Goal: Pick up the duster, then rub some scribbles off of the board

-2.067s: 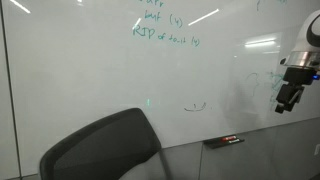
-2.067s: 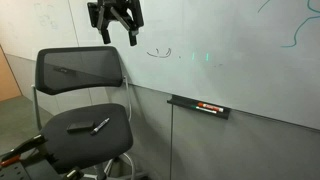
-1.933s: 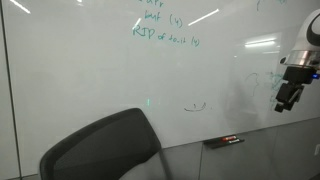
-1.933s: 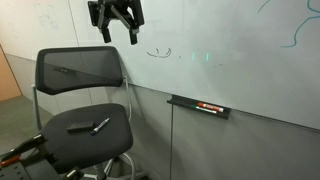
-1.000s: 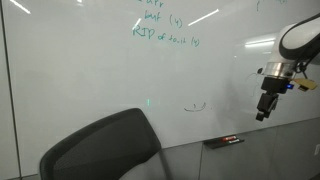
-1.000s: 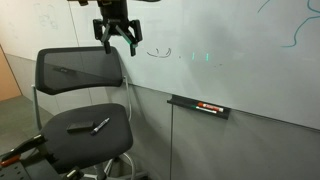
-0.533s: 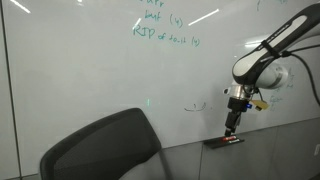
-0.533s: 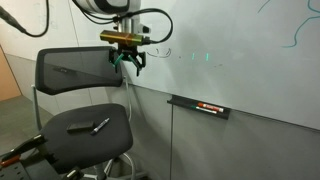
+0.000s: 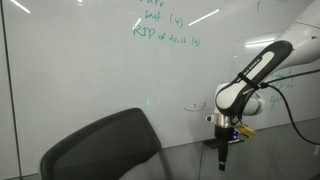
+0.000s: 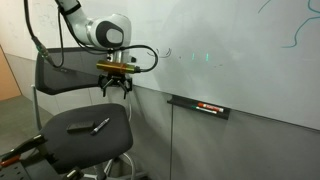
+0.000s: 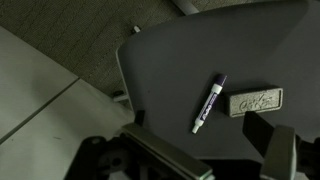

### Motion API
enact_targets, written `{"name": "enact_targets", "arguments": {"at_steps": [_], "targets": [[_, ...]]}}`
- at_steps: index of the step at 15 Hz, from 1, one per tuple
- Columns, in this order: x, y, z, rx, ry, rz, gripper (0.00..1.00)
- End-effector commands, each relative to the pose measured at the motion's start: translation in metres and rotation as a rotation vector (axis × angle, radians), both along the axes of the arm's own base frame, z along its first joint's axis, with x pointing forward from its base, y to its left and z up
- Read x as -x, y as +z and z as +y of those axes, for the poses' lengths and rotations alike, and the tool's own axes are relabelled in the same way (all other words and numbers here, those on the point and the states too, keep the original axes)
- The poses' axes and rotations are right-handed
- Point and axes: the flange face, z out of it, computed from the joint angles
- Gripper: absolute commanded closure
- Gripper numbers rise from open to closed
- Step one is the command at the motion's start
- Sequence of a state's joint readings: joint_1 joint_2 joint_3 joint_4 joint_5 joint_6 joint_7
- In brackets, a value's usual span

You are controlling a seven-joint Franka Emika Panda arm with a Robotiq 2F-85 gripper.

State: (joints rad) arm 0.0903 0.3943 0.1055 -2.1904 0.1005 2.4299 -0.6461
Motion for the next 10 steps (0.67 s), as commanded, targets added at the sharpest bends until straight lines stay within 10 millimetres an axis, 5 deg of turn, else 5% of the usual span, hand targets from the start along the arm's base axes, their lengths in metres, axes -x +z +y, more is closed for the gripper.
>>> {"name": "enact_targets", "arguments": {"at_steps": [1,10], "targets": [[0.022,-0.011,0.025,0.020,0.000,0.023,0.00],[0.022,-0.020,0.032,0.022,0.007,0.053,0.00]]}}
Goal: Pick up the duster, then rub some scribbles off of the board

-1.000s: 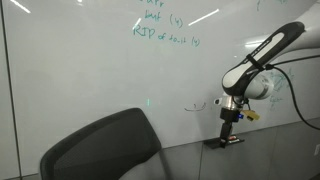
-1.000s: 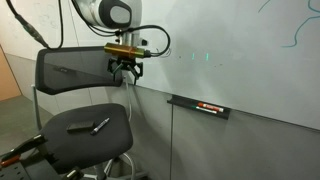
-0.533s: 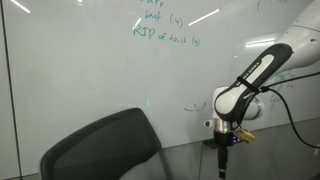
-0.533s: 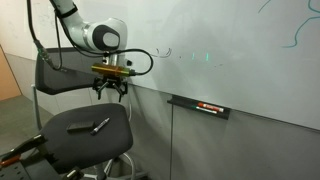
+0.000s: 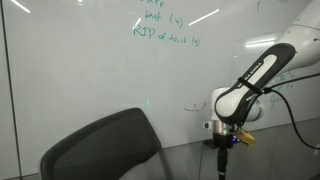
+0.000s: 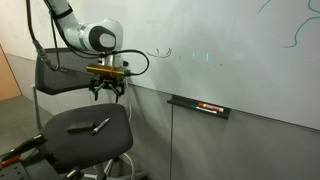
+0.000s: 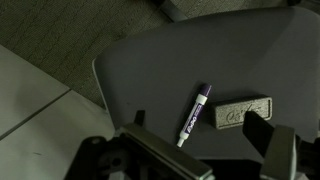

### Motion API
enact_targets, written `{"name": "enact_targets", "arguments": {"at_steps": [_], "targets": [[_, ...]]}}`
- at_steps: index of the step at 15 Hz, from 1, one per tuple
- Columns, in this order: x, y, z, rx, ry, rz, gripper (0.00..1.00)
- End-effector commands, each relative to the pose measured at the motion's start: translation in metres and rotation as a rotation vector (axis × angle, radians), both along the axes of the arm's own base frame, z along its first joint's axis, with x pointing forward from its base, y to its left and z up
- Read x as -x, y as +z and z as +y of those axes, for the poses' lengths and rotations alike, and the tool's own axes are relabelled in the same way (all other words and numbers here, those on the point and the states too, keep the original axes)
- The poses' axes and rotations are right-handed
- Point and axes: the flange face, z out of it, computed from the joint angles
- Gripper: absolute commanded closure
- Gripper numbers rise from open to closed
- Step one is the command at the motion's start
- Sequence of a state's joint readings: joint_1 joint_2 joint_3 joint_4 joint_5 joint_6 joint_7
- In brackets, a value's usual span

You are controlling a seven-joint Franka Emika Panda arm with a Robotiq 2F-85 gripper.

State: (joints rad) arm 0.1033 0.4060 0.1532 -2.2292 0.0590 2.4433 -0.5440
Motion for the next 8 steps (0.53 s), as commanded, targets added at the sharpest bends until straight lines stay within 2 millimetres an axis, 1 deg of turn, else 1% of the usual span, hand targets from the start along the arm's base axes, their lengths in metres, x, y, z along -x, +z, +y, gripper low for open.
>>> {"name": "enact_targets", "arguments": {"at_steps": [1,2,3,4,7,8], "targets": [[0.001,-0.012,0.012,-0.024,-0.029,0.001,0.00],[0.005,-0.019,0.020,-0.050,-0.044,0.020,0.00],[0.016,-0.032,0.033,-0.055,-0.070,0.015,0.00],[0.023,-0.040,0.044,-0.079,-0.091,0.028,0.00],[0.055,-0.072,0.090,-0.144,-0.205,0.080,0.00],[0.062,-0.081,0.101,-0.160,-0.248,0.087,0.00]]}}
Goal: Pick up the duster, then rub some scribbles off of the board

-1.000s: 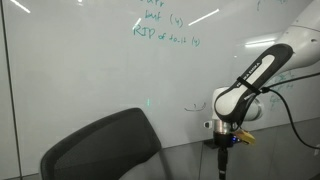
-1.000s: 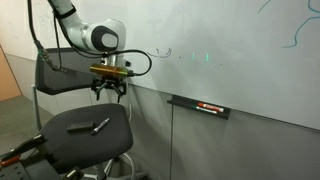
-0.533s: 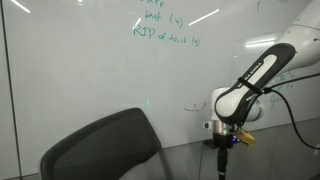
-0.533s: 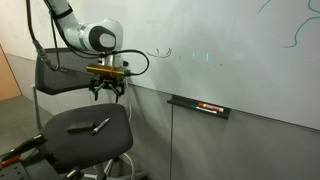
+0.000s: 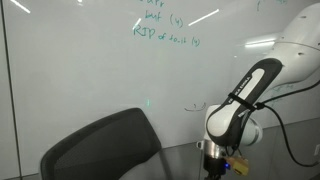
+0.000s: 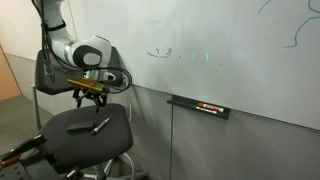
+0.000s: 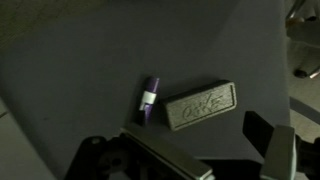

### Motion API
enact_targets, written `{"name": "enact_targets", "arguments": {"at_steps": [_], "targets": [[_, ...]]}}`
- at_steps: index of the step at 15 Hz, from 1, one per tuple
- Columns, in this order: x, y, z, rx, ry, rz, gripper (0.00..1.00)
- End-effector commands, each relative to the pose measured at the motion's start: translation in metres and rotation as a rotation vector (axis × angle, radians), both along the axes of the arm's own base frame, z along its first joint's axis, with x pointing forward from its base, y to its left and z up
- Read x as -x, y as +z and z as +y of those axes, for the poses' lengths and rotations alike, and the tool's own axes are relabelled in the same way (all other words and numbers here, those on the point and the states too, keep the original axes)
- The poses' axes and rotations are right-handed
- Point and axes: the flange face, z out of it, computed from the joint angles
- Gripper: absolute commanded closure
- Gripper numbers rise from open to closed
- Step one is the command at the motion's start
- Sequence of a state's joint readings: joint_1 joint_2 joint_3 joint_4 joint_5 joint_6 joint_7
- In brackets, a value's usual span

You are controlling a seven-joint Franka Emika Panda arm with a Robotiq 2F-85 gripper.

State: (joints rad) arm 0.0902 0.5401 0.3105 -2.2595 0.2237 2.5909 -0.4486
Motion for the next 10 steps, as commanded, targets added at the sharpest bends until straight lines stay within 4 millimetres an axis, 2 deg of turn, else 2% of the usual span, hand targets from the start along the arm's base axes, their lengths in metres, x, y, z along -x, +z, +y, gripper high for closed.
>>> {"name": "enact_targets", "arguments": {"at_steps": [1,3,8,10], "targets": [[0.026,-0.034,0.041,-0.054,-0.163,0.028,0.00],[0.032,-0.055,0.055,-0.037,-0.276,0.029,0.00],[0.026,-0.097,0.046,0.033,-0.537,0.025,0.00],[0.025,-0.105,0.054,0.045,-0.617,0.086,0.00]]}}
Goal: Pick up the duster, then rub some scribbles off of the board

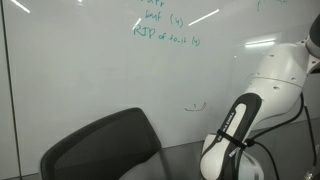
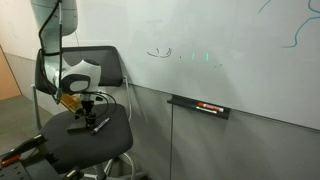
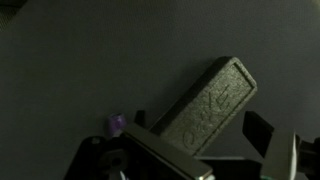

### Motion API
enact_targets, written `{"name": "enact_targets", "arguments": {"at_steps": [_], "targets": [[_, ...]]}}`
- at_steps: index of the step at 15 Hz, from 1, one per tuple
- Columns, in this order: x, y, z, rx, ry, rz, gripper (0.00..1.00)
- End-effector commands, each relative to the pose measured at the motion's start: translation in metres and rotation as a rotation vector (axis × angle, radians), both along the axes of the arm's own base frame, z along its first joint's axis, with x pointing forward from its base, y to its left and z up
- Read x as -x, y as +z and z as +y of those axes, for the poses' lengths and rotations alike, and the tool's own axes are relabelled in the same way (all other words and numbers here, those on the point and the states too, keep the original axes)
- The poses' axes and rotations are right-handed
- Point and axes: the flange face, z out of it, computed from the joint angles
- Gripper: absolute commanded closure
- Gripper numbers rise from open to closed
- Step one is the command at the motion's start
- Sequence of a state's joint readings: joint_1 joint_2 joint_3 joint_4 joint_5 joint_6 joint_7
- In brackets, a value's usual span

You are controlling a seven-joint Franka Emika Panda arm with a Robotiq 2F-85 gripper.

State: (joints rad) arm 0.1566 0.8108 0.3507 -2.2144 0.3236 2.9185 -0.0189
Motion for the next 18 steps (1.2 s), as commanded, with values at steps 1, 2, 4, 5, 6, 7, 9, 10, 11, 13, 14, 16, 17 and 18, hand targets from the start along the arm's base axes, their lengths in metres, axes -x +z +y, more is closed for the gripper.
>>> {"name": "enact_targets", "arguments": {"at_steps": [1,2,4,5,6,7,9,10,11,13,14,16,17,18], "targets": [[-0.002,-0.006,0.001,0.006,-0.041,0.017,0.00],[-0.002,-0.010,0.001,0.007,-0.047,0.023,0.00],[-0.001,-0.011,0.001,0.008,-0.044,0.026,0.00],[-0.001,-0.011,0.001,0.008,-0.044,0.025,0.00],[-0.003,-0.017,-0.003,0.033,-0.093,0.059,0.00],[-0.001,-0.018,-0.001,0.093,-0.168,0.086,0.00],[0.003,-0.016,0.012,0.142,-0.264,0.095,0.00],[0.005,-0.016,0.019,0.166,-0.312,0.114,0.00],[0.007,-0.016,0.030,0.182,-0.357,0.133,0.00],[0.010,-0.011,0.056,0.192,-0.404,0.163,0.00],[0.012,-0.008,0.068,0.203,-0.421,0.164,0.00],[0.014,-0.001,0.085,0.236,-0.445,0.153,0.00],[0.014,-0.001,0.088,0.270,-0.453,0.144,0.00],[0.013,-0.001,0.087,0.298,-0.468,0.144,0.00]]}}
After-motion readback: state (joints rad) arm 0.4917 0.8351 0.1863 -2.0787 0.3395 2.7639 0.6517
